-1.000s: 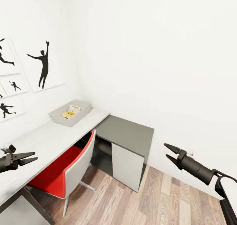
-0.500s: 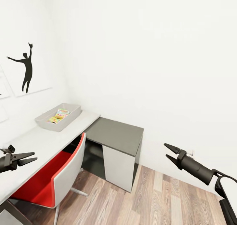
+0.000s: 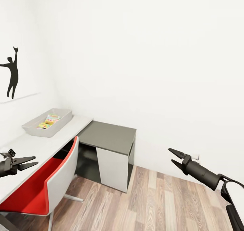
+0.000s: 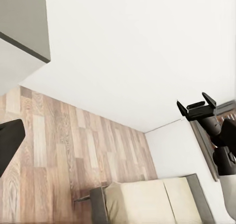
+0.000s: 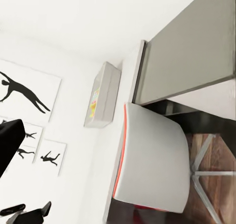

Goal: Put all the toys in the child's room - the three board games (two on the bed and one on the table), the two jigsaw puzzles on the table, and the tennis ball on the table - inside the toy box on the table in the child's room.

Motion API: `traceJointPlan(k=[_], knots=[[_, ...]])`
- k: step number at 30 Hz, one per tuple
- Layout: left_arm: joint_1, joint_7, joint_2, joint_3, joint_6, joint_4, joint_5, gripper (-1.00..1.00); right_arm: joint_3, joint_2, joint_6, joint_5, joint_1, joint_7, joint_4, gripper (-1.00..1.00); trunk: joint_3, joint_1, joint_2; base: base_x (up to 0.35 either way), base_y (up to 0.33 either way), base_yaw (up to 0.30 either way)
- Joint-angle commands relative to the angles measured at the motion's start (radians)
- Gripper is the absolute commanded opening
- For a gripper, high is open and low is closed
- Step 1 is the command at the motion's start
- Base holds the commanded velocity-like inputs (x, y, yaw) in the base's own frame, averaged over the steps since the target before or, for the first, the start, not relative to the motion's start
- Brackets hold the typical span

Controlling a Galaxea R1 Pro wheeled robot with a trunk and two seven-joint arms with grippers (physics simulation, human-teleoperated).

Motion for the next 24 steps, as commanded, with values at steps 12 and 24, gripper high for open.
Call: traceJointPlan(k=[12,24], knots=[[0.0,-0.004,0.001,-0.001,0.011,0.0,0.001,1.0,0.0,0.0,0.005,0.013,-0.001,0.01,0.0,1.0,0.011,0.0,-0.002,-0.262,0.0,-0.226],[0.0,-0.004,-0.001,-0.002,0.01,0.0,0.0,1.0,0.103,0.002,-0.053,0.112,-0.001,0.005,0.001,1.0,0.023,0.0,-0.002,-0.012,0.0,-0.236]])
